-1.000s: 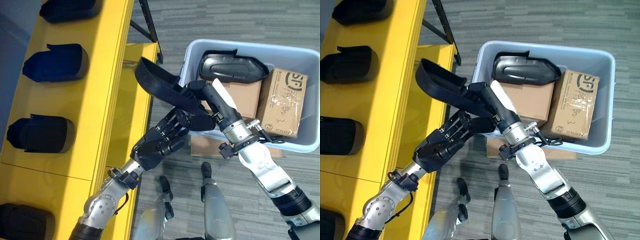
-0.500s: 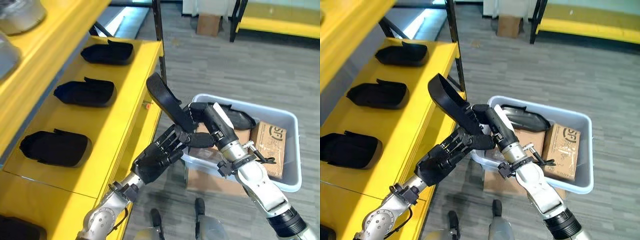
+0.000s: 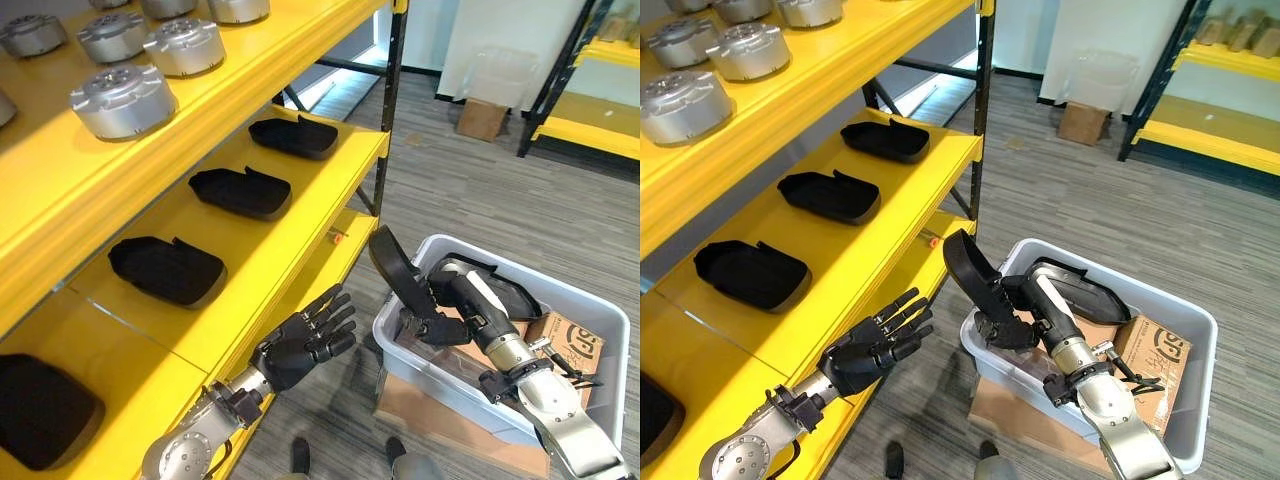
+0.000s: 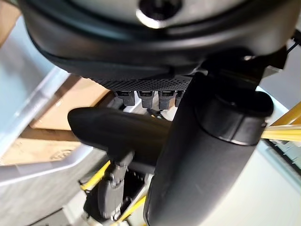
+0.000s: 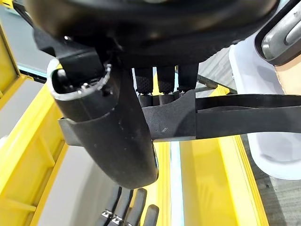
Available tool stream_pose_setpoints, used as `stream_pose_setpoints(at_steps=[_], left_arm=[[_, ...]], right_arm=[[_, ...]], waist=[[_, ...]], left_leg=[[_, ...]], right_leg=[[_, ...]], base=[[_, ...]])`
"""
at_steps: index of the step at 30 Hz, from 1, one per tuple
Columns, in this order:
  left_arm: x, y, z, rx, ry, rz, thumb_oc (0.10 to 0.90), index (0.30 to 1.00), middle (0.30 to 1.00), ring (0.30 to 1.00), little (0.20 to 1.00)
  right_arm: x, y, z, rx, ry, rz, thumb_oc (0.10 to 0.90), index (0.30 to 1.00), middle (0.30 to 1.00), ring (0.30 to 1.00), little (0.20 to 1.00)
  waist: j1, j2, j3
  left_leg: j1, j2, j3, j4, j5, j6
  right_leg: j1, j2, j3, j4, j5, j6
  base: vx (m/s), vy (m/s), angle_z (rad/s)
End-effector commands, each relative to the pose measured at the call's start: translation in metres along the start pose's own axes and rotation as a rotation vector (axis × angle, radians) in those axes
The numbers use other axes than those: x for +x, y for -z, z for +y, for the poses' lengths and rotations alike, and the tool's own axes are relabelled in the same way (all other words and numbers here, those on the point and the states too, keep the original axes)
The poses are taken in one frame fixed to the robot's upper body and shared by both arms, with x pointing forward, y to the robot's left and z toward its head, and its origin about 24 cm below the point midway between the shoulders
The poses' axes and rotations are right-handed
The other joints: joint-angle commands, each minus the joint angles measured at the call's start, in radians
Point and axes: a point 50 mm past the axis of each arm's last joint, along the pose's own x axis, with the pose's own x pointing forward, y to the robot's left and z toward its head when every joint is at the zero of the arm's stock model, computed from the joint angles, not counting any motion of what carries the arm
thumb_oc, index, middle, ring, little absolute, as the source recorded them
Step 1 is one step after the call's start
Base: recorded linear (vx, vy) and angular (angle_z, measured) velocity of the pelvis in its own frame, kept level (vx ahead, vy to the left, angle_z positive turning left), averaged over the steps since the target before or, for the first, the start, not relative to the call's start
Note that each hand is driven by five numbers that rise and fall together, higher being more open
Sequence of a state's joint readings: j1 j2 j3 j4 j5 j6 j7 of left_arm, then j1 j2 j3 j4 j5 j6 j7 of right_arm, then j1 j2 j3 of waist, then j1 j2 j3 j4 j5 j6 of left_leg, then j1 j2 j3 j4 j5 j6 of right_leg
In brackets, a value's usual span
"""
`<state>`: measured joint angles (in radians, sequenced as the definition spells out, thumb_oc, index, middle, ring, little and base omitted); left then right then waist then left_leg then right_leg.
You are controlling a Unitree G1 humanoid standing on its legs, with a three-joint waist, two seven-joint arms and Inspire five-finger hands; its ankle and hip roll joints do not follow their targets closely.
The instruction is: Move parts from the plastic box to the shelf.
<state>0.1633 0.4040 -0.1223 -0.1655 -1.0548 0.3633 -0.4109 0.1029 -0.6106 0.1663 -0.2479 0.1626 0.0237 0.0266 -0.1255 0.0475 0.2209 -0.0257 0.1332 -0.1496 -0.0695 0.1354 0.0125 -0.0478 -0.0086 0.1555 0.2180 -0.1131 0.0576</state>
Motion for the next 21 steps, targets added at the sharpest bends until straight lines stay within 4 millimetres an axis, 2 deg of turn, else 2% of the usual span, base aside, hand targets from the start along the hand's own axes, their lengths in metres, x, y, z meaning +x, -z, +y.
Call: stream_pose_setpoints(at_steps=[1, 4, 6, 8, 9, 10, 13, 15, 18, 21], left_arm=[[0.021, -0.041, -0.033, 0.100, 0.263, -0.157, 0.900, 1.000, 1.000, 1.000, 1.000], [0.026, -0.040, -0.033, 0.084, 0.258, -0.178, 0.900, 1.000, 1.000, 1.000, 1.000], [0.027, -0.037, -0.032, 0.082, 0.271, -0.173, 0.900, 1.000, 1.000, 1.000, 1.000], [0.030, -0.033, -0.032, 0.090, 0.311, -0.154, 0.900, 1.000, 1.000, 1.000, 1.000], [0.033, -0.033, -0.033, 0.100, 0.335, -0.149, 0.900, 1.000, 1.000, 1.000, 1.000], [0.035, -0.034, -0.035, 0.114, 0.348, -0.153, 0.900, 1.000, 1.000, 1.000, 1.000], [0.040, -0.043, -0.038, 0.114, 0.337, -0.223, 0.900, 1.000, 1.000, 1.000, 1.000], [0.043, -0.049, -0.041, 0.122, 0.338, -0.253, 0.900, 1.000, 1.000, 1.000, 1.000], [0.044, -0.052, -0.043, 0.140, 0.360, -0.255, 0.900, 1.000, 1.000, 1.000, 1.000], [0.042, -0.056, -0.045, 0.183, 0.366, -0.264, 0.900, 1.000, 1.000, 1.000, 1.000]], right_arm=[[0.015, -0.072, -0.021, -0.041, 0.072, -0.394, 0.400, 0.300, 0.300, 0.300, 0.300], [0.018, -0.074, -0.021, -0.059, 0.065, -0.410, 0.400, 0.300, 0.300, 0.300, 0.300], [0.016, -0.074, -0.021, -0.064, 0.073, -0.413, 0.400, 0.300, 0.300, 0.300, 0.300], [0.010, -0.069, -0.024, -0.066, 0.104, -0.401, 0.400, 0.300, 0.300, 0.300, 0.300], [0.007, -0.067, -0.026, -0.067, 0.117, -0.394, 0.400, 0.300, 0.300, 0.300, 0.300], [0.004, -0.064, -0.029, -0.072, 0.121, -0.390, 0.400, 0.300, 0.300, 0.300, 0.300], [0.002, -0.063, -0.031, -0.104, 0.081, -0.402, 0.400, 0.300, 0.300, 0.300, 0.300], [0.002, -0.062, -0.030, -0.130, 0.081, -0.401, 0.400, 0.300, 0.300, 0.300, 0.300], [0.002, -0.060, -0.029, -0.115, 0.091, -0.395, 0.400, 0.300, 0.300, 0.300, 0.300], [0.003, -0.059, -0.033, -0.103, 0.096, -0.396, 0.400, 0.300, 0.300, 0.300, 0.300]], waist=[[-0.002, -0.035, -0.021], [0.000, -0.030, 0.003], [-0.006, -0.031, 0.010], [-0.035, -0.031, 0.013], [-0.052, -0.030, 0.011], [-0.068, -0.028, 0.008], [-0.097, -0.028, -0.007], [-0.109, -0.032, -0.020], [-0.119, -0.035, -0.029], [-0.116, -0.025, -0.042]], left_leg=[[0.048, 0.067, 0.027, 0.075, -0.090, -0.098], [0.013, 0.101, 0.027, 0.059, -0.030, -0.115], [-0.006, 0.124, 0.058, 0.048, 0.010, -0.121], [-0.031, 0.163, 0.147, 0.036, 0.071, -0.127], [-0.039, 0.173, 0.194, 0.039, 0.081, -0.128], [-0.041, 0.175, 0.231, 0.054, 0.082, -0.131], [-0.013, 0.151, 0.280, 0.127, 0.023, -0.120], [0.012, 0.162, 0.304, 0.201, 0.028, -0.125], [0.038, 0.191, 0.330, 0.242, 0.059, -0.138], [0.087, 0.174, 0.337, 0.209, 0.033, -0.137]], right_leg=[[0.002, -0.022, 0.026, 0.079, -0.028, -0.001], [-0.019, -0.001, -0.023, 0.146, -0.078, -0.040], [-0.020, -0.005, -0.053, 0.159, -0.088, -0.048], [-0.013, -0.017, -0.093, 0.156, -0.090, -0.052], [-0.008, -0.024, -0.108, 0.145, -0.086, -0.051], [-0.005, -0.028, -0.118, 0.131, -0.079, -0.050], [-0.017, -0.045, -0.125, 0.091, -0.050, -0.046], [-0.029, -0.063, -0.133, 0.072, -0.023, -0.046], [-0.029, -0.077, -0.145, 0.062, -0.009, -0.049], [-0.034, -0.105, -0.144, 0.044, 0.018, -0.022]], base=[[-0.16, -0.167, 0.44], [-0.10, -0.089, 0.33], [-0.09, -0.044, 0.31], [-0.13, -0.007, 0.57], [-0.17, 0.044, 0.73], [-0.18, 0.101, 1.05], [-0.20, 0.200, 0.92], [-0.22, 0.255, 0.34], [-0.11, 0.271, 0.68], [-0.05, 0.373, 0.79]])
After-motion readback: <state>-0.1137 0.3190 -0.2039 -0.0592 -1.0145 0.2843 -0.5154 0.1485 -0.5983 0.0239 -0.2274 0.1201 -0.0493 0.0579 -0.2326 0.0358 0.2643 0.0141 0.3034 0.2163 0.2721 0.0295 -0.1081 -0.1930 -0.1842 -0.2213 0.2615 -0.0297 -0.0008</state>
